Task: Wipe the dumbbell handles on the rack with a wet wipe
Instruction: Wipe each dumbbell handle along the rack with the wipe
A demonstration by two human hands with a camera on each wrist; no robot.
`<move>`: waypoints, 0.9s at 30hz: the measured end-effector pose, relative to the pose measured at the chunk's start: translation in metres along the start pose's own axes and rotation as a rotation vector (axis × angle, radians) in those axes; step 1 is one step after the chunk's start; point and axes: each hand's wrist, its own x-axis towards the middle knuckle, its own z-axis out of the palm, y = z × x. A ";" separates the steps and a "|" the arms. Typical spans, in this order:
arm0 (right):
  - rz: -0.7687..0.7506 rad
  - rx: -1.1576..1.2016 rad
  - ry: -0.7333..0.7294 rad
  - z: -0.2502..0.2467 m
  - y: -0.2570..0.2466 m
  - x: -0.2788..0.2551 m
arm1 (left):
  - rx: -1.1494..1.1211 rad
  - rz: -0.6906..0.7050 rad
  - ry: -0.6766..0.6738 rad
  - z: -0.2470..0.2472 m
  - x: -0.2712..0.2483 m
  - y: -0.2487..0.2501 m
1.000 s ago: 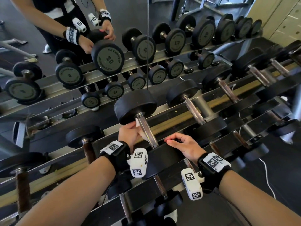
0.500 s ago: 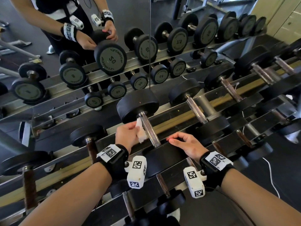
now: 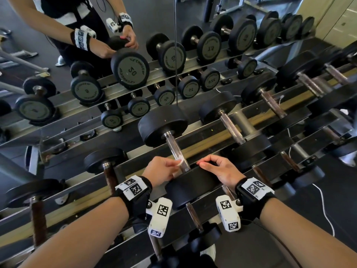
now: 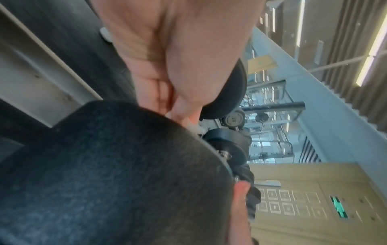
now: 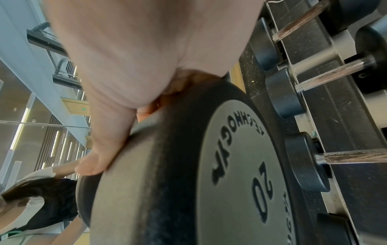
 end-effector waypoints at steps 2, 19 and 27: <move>0.003 0.006 -0.006 0.000 -0.002 0.000 | -0.101 -0.030 -0.035 -0.005 -0.002 0.002; -0.001 0.046 0.008 0.004 0.001 -0.001 | 0.087 0.141 0.211 -0.009 0.037 -0.013; 0.001 0.007 0.014 0.003 0.001 0.000 | 0.010 0.008 -0.057 -0.005 0.006 -0.012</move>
